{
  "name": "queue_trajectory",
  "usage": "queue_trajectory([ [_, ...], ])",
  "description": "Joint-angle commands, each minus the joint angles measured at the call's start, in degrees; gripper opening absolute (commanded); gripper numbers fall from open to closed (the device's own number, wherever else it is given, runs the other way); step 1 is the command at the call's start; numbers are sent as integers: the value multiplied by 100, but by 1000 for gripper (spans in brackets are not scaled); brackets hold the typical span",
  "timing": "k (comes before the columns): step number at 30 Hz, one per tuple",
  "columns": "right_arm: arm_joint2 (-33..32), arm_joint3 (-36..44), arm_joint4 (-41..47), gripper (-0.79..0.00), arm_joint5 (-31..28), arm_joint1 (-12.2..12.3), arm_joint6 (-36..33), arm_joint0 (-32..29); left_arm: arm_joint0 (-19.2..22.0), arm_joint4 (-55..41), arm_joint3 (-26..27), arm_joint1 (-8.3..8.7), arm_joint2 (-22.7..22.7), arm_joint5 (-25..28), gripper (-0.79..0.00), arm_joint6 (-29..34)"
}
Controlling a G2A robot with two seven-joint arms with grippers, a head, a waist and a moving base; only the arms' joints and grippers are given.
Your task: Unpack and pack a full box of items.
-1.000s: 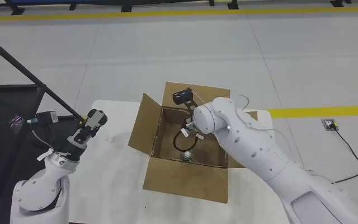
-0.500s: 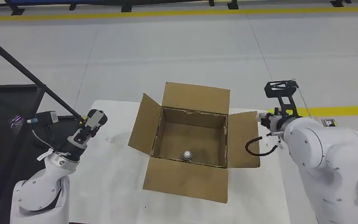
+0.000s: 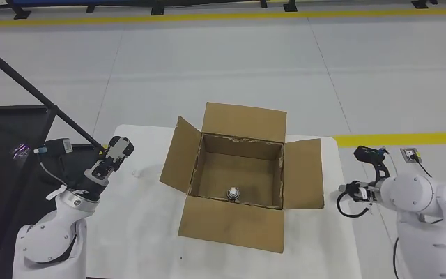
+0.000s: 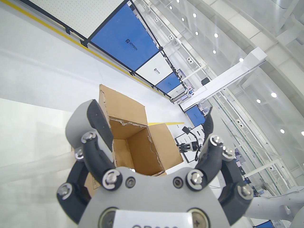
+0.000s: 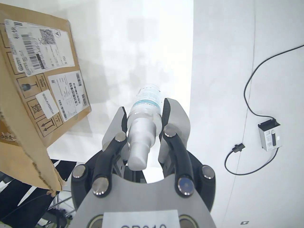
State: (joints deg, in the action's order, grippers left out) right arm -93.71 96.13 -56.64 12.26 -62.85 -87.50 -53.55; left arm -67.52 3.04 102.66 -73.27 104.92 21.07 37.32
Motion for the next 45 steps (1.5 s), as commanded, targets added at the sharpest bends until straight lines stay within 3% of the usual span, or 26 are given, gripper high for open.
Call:
queue_trajectory([
  [1,50,-208,81,-785,-69,1,123,1,0,0,0,0,0,0,0,0],
  [7,197,-718,311,-742,-131,-5,493,6,0,0,0,0,0,0,0,0],
  [10,249,-879,399,-591,-143,-3,623,-3,0,0,0,0,0,0,0,0],
  [12,268,-930,451,-437,-144,0,679,-15,0,0,0,0,0,0,0,0],
  [20,293,-951,652,-394,-146,26,826,-89,0,0,0,0,0,0,0,0],
  [24,250,-804,681,-336,-110,51,848,-156,0,0,0,0,0,0,0,0],
  [27,111,-422,551,-317,28,87,905,-226,0,0,0,0,0,0,0,0],
  [29,-73,111,329,-222,225,122,949,-326,0,0,0,0,0,0,0,0],
  [30,-173,465,212,-114,333,139,954,-387,0,0,0,0,0,0,0,0],
  [32,-345,1227,-16,-95,515,168,909,-496,0,0,0,0,0,0,0,0],
  [34,-368,1922,-300,0,569,195,730,-523,-65,28,51,5,-52,1,0,-42],
  [39,730,2822,-926,0,391,192,262,248,-235,289,120,48,-202,168,0,94],
  [41,1478,2603,-832,0,327,126,200,808,-320,313,129,66,-237,291,0,155],
  [45,3024,1334,-320,0,319,-139,253,2115,-493,224,173,97,-217,490,0,126],
])
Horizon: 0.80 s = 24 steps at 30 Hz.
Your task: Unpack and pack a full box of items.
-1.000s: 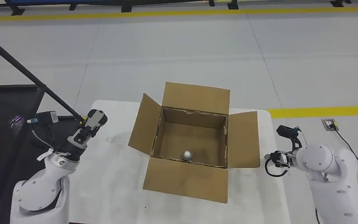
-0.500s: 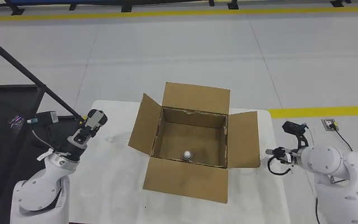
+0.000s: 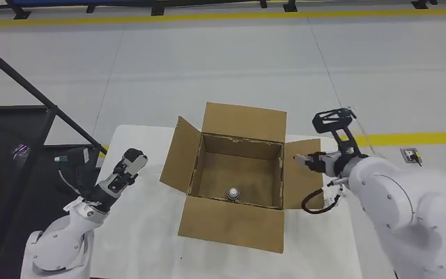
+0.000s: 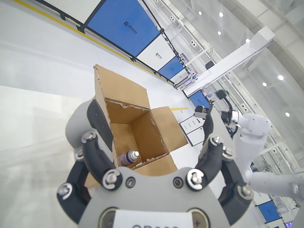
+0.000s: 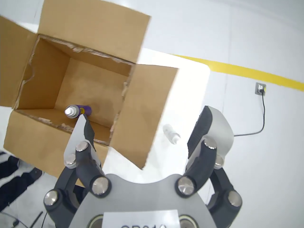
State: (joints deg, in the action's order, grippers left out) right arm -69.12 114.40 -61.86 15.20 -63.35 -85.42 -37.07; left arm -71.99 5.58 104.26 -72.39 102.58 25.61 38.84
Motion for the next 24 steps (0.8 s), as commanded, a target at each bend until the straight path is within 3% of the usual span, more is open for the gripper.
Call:
queue_trajectory([
  [1,920,-893,299,0,61,-177,121,763,-77,-80,17,14,38,42,0,-75],
  [5,2192,-2480,1038,0,102,-611,408,1662,-206,-333,42,37,210,48,0,-330],
  [10,3186,-3930,1963,0,163,-1142,854,2096,-330,-554,26,76,447,-37,0,-497],
  [16,3645,-4873,2730,0,136,-1582,1406,2216,-327,-575,-1,123,415,-65,0,-427],
  [24,4025,-5529,2874,0,481,-1959,1569,2272,-248,-582,-4,178,292,-79,0,-395],
])
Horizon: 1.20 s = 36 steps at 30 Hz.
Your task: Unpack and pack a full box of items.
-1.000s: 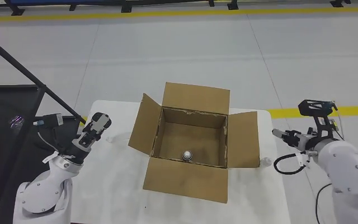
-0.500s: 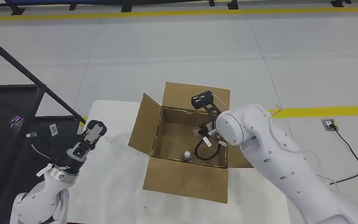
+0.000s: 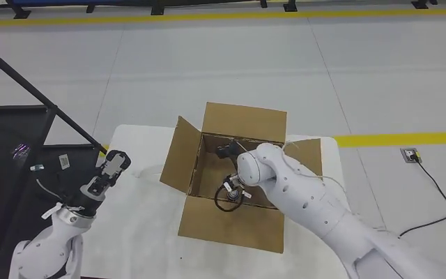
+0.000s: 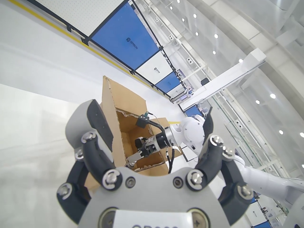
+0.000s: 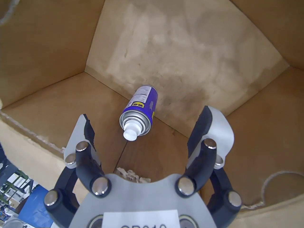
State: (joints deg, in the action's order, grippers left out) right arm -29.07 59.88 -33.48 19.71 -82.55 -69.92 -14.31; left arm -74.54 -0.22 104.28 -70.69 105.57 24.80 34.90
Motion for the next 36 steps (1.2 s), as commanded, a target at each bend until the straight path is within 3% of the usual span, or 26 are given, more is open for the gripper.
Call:
queue_trajectory([
  [1,44,-146,57,0,62,-73,18,-10,12,-12,-16,14,-16,2,0,-4],
  [5,68,-323,165,-18,87,-181,51,-32,43,27,-80,42,-32,-5,0,-32],
  [7,64,-409,198,-320,77,-218,85,-54,63,82,-111,55,-28,-21,0,-98],
  [11,37,-533,261,-757,38,-278,128,-93,65,343,-117,77,-56,16,0,-257],
  [12,32,-542,260,-785,39,-290,126,-97,62,440,-107,83,-61,33,0,-297],
  [22,-255,65,-225,-785,337,-203,220,-87,-50,2017,127,134,-428,339,0,-585],
  [28,-739,1200,-1098,-785,815,108,19,-278,22,3359,220,136,-840,-137,0,-938],
  [30,-990,1678,-1460,-785,946,254,-112,-444,32,3740,251,130,-1007,-257,-160,-1099],
  [32,-1297,2221,-1856,-785,1046,413,-271,-663,32,4018,257,130,-1165,-350,-400,-1115],
  [34,-1650,2723,-2231,-785,1039,574,-426,-934,60,4246,247,130,-1284,-463,-449,-1145],
  [36,-2018,3216,-2467,-785,926,710,-539,-1253,93,4377,224,128,-1378,-597,-449,-1154],
])
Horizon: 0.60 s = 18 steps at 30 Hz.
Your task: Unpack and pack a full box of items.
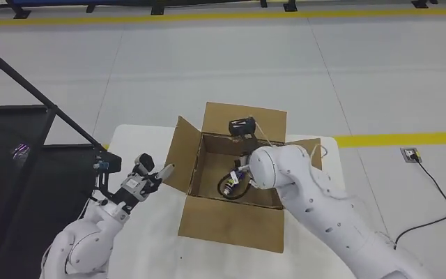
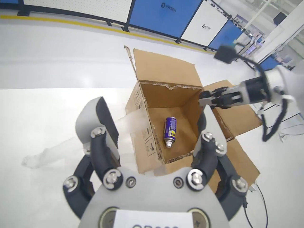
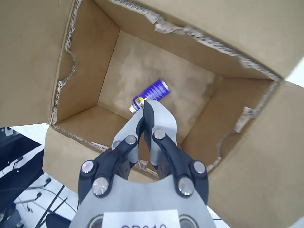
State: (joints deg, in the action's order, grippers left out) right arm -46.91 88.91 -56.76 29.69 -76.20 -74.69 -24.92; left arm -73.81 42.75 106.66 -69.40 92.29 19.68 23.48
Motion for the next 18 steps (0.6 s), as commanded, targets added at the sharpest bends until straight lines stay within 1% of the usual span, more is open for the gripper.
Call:
queue_trajectory([
  [1,-388,500,-257,-785,-146,131,-136,-350,40,156,-22,-3,-88,-166,-449,-58],
  [5,-764,985,-536,-785,-397,251,-386,-768,99,244,-77,-6,-186,-379,-440,-120],
  [6,-793,1008,-539,-785,-461,258,-450,-816,114,295,-92,-4,-201,-413,-434,-112],
  [8,-798,969,-497,-785,-551,252,-508,-842,141,406,-124,0,-236,-488,-397,-110],
  [9,-788,905,-463,-785,-593,243,-486,-835,150,462,-136,2,-261,-517,-394,-102],
  [11,-761,784,-385,-582,-653,216,-390,-801,173,543,-162,6,-302,-572,-391,-62],
  [12,-751,734,-350,-419,-680,202,-344,-775,183,610,-177,10,-317,-597,-372,-53],
  [13,-741,706,-317,0,-718,190,-295,-748,187,634,-193,12,-343,-599,-372,-34],
  [14,-738,701,-322,0,-742,180,-246,-720,196,649,-213,13,-353,-625,-394,-16],
  [18,-828,876,-426,0,-716,178,-204,-734,245,714,-270,21,-406,-679,-422,27],
])
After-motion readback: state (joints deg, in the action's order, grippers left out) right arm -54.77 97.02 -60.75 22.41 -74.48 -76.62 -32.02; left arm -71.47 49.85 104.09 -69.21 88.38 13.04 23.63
